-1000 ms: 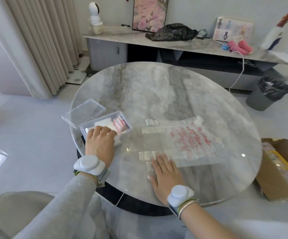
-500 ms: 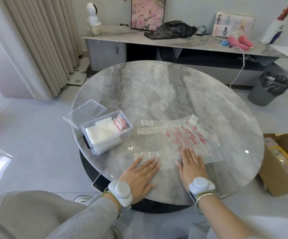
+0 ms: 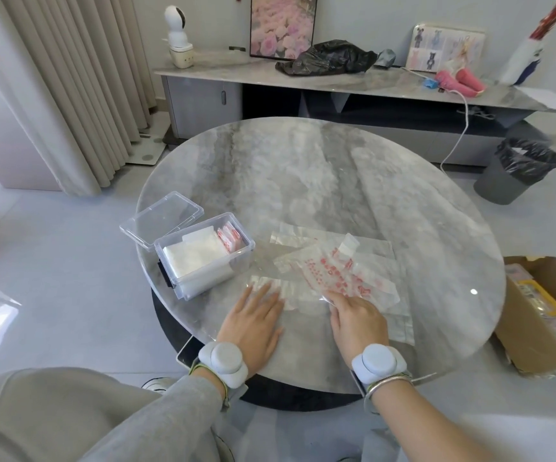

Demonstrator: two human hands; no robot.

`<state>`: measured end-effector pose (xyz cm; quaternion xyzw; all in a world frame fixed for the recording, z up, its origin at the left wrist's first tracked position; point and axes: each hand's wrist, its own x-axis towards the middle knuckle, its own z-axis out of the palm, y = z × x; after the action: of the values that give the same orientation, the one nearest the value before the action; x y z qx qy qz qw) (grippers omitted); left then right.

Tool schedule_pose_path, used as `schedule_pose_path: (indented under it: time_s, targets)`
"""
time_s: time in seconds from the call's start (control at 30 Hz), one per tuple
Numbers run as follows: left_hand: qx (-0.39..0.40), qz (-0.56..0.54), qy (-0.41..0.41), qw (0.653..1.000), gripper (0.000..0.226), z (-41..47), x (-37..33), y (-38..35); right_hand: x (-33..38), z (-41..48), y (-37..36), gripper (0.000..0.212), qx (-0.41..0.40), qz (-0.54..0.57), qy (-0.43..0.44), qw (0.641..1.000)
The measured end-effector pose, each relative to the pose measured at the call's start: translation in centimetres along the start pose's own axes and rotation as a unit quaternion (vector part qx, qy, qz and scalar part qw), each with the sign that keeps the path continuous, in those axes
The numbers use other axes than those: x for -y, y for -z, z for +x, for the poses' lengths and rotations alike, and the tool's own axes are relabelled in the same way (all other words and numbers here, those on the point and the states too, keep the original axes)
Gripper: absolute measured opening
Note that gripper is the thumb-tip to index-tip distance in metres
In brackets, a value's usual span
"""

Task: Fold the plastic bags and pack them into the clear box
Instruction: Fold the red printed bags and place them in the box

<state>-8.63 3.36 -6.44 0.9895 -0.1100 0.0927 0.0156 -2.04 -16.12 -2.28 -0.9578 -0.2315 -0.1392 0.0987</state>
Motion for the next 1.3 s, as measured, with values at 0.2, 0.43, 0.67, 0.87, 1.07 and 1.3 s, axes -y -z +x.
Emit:
schedule_pose_path:
  time_s: [0.2, 0.43, 0.67, 0.87, 1.07, 1.3]
  targets:
    - [-0.077, -0.083, 0.011, 0.994, 0.076, 0.4, -1.1, 2.4, 3.5, -0.6, 1.8, 0.026, 0.019, 0.048, 0.021, 0.998]
    - [-0.077, -0.135, 0.020, 0.988, 0.041, -0.3, 0.1, 1.3, 4.4, -3.2, 1.4, 0.035, 0.172, 0.179, 0.073, 0.966]
    - [-0.064, -0.156, 0.016, 0.986, 0.045, -0.9, 1.7, 1.4, -0.2, -4.1, -0.9, 0.077, 0.249, 0.064, 0.020, 0.966]
    - [-0.058, -0.163, 0.024, 0.985, 0.042, -0.9, 1.7, 1.4, -0.6, -2.6, -0.3, 0.063, 0.178, 0.061, -0.213, 0.959]
    - [-0.043, -0.164, 0.016, 0.985, 0.030, -0.9, 2.0, 1.0, 4.8, -1.0, -0.8, 0.056, 0.223, 0.165, 0.105, 0.955]
    - [-0.048, -0.168, 0.013, 0.984, 0.045, -1.6, 2.4, 0.7, -2.9, 3.1, -3.6, 0.072, 0.248, -0.014, -0.124, 0.961]
